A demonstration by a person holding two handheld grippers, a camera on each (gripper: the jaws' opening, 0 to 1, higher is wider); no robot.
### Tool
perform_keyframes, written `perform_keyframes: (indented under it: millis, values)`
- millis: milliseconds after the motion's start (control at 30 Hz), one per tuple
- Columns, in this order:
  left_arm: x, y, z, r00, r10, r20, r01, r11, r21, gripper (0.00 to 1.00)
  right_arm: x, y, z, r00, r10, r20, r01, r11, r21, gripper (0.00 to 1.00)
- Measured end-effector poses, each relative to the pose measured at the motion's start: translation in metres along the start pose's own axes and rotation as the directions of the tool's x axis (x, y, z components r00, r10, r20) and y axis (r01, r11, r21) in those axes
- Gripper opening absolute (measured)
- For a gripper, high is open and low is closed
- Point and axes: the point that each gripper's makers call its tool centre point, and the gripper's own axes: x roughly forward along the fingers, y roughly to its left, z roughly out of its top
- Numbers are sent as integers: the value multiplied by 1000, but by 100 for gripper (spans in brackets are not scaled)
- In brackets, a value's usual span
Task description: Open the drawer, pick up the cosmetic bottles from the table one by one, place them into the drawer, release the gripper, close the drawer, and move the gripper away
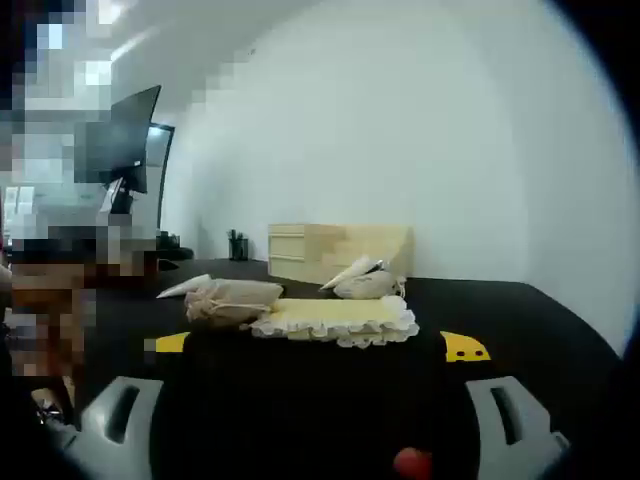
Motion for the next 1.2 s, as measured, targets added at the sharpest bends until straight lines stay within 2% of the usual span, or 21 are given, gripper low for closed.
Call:
perform_keyframes:
  millis: [200,900,1067,1200]
  values:
    - [0,0,-2,1000,0,-10,0,1000,7,96,0,1,0,1000,1,-2,-1,1000,-1,93]
    - [0,0,2,1000,1,8,-1,1000,-4,96,2,4,-2,1000,21,-15,-21,1000,9,91]
    - [0,2,-1,1000,11,-5,-11,1000,-2,96,2,6,0,999,43,-8,-43,998,50,92]
    - [-3,1,9,999,-4,46,5,999,-37,96,0,11,6,996,89,22,-91,989,119,93]
